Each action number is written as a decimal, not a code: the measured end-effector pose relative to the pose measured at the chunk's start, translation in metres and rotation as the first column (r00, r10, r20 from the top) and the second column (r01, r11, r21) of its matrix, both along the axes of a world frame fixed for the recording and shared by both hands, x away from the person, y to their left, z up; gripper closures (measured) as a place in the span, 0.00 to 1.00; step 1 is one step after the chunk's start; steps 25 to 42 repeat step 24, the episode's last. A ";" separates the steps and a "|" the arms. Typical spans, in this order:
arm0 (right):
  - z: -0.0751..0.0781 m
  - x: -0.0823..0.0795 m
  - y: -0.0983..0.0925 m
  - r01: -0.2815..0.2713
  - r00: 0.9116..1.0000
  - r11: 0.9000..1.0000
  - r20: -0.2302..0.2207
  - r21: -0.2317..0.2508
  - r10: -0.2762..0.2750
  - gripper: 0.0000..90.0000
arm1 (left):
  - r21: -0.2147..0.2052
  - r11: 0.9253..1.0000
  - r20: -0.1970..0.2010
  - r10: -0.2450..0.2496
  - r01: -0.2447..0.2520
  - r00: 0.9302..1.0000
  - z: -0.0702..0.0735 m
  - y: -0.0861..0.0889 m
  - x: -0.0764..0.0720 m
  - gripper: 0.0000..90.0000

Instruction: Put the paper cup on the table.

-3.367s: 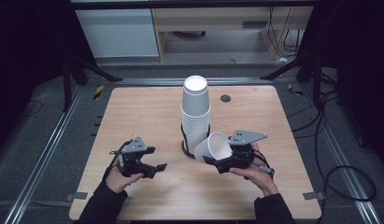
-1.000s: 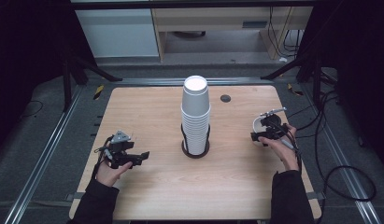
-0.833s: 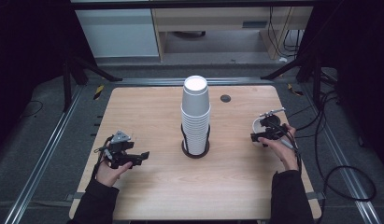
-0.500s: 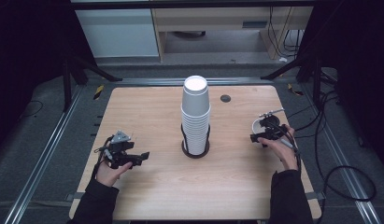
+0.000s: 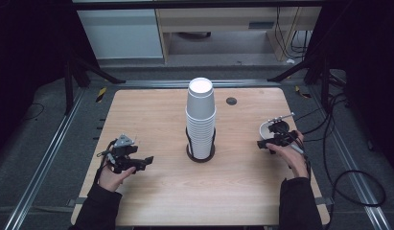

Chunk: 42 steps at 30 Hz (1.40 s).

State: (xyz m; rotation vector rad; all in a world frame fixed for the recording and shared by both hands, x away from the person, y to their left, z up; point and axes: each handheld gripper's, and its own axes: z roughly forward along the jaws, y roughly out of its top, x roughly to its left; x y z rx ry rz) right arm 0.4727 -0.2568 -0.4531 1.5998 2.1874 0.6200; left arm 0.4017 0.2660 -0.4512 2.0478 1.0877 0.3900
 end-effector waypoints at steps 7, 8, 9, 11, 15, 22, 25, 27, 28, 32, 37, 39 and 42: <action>0.002 -0.021 -0.005 -0.012 0.999 1.000 0.031 0.018 0.011 0.03 | 0.002 1.000 -0.001 0.000 0.000 1.000 0.000 0.000 0.000 0.19; 0.003 -0.025 -0.006 -0.015 0.999 1.000 0.044 0.020 0.014 0.03 | 0.003 1.000 -0.001 0.000 0.000 1.000 0.000 0.000 0.000 0.19; 0.004 -0.030 -0.007 -0.018 0.998 0.999 0.054 0.027 0.016 0.03 | 0.003 1.000 -0.001 0.000 0.000 1.000 0.000 0.000 0.000 0.18; 0.005 -0.035 -0.007 -0.024 0.998 0.999 0.060 0.037 0.022 0.03 | 0.003 1.000 -0.003 0.002 -0.002 1.000 -0.001 0.000 0.000 0.18; 0.006 -0.057 -0.005 -0.045 0.995 0.998 0.096 0.046 0.040 0.03 | 0.008 1.000 0.002 0.005 -0.005 1.000 -0.001 0.001 0.000 0.18; 0.009 -0.099 -0.005 -0.108 0.969 0.991 0.233 0.084 0.086 0.04 | 0.020 0.999 0.003 0.030 -0.030 1.000 -0.004 0.006 0.002 0.18; 0.007 -0.105 -0.008 -0.099 0.966 0.993 0.247 0.067 0.080 0.04 | 0.027 0.999 0.006 0.037 -0.037 0.999 -0.005 0.007 0.002 0.18; 0.007 -0.105 -0.008 -0.099 0.966 0.993 0.247 0.067 0.080 0.04 | 0.027 0.999 0.006 0.037 -0.037 0.999 -0.005 0.007 0.002 0.18; 0.007 -0.105 -0.008 -0.099 0.966 0.993 0.247 0.067 0.080 0.04 | 0.027 0.999 0.006 0.037 -0.037 0.999 -0.005 0.007 0.002 0.18; 0.007 -0.105 -0.008 -0.099 0.966 0.993 0.247 0.067 0.080 0.04 | 0.027 0.999 0.006 0.037 -0.037 0.999 -0.005 0.007 0.002 0.18; 0.007 -0.105 -0.008 -0.099 0.966 0.993 0.247 0.067 0.080 0.04 | 0.027 0.999 0.006 0.037 -0.037 0.999 -0.005 0.007 0.002 0.18; 0.007 -0.105 -0.008 -0.099 0.966 0.993 0.247 0.067 0.080 0.04 | 0.027 0.999 0.006 0.037 -0.037 0.999 -0.005 0.007 0.002 0.18; 0.007 -0.105 -0.008 -0.099 0.966 0.993 0.247 0.067 0.080 0.04 | 0.027 0.999 0.006 0.037 -0.037 0.999 -0.005 0.007 0.002 0.18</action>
